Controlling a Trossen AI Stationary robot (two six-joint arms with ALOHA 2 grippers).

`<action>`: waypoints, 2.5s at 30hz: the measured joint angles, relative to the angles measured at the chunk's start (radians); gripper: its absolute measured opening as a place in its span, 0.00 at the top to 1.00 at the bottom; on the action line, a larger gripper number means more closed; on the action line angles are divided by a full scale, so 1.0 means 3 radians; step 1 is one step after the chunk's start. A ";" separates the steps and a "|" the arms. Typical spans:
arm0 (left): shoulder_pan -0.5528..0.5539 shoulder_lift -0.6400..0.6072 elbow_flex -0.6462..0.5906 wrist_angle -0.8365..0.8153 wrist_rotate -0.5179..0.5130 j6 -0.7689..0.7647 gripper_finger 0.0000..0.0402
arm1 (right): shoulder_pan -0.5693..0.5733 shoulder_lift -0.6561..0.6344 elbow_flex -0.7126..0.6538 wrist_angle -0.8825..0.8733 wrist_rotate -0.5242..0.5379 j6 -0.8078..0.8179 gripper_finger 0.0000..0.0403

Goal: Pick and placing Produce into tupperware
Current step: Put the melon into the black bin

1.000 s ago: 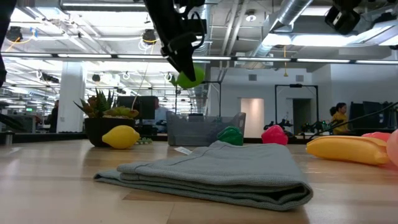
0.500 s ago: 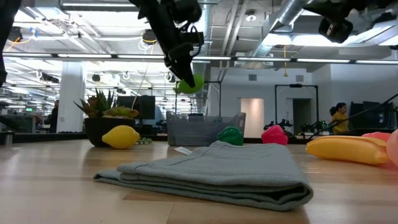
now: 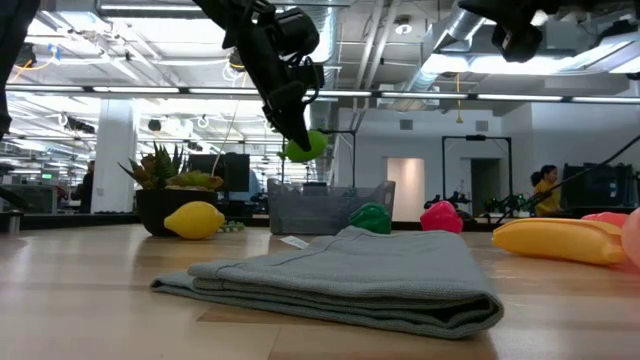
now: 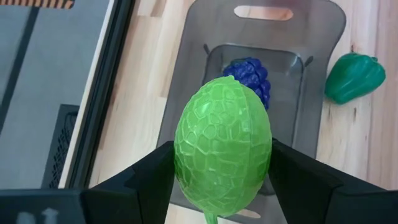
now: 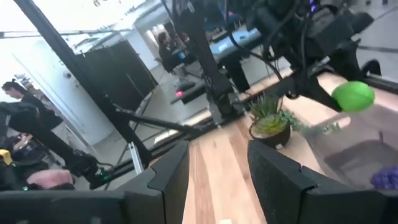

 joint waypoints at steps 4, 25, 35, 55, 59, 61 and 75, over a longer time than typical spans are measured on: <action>0.0044 0.0000 0.0000 0.0022 0.0087 0.0013 0.44 | 0.0000 0.0059 0.0000 0.0350 0.0048 -0.0179 0.54; 0.0057 0.0290 0.0000 0.0034 0.0324 0.0191 0.44 | 0.0001 0.0076 0.0000 0.0735 0.0069 -0.0275 0.54; 0.0059 0.0477 0.0001 0.0241 0.0385 0.0175 0.44 | 0.0000 0.0076 0.0000 0.0707 0.0074 -0.0267 0.54; 0.0077 0.0548 0.0010 0.0321 0.0459 0.0090 0.44 | -0.0003 0.0076 0.0000 0.0696 0.0122 -0.0292 0.54; 0.0081 0.0548 0.0010 0.0347 0.0462 0.0076 0.44 | 0.0001 0.0076 0.0000 0.0697 0.0122 -0.0291 0.54; 0.0082 0.0548 0.0010 0.0349 0.0476 0.0060 0.44 | 0.0001 0.0076 0.0000 0.0698 0.0122 -0.0291 0.54; 0.0094 0.0547 0.0010 0.0350 0.0503 -0.0005 0.44 | 0.0001 0.0076 0.0000 0.0706 0.0122 -0.0290 0.54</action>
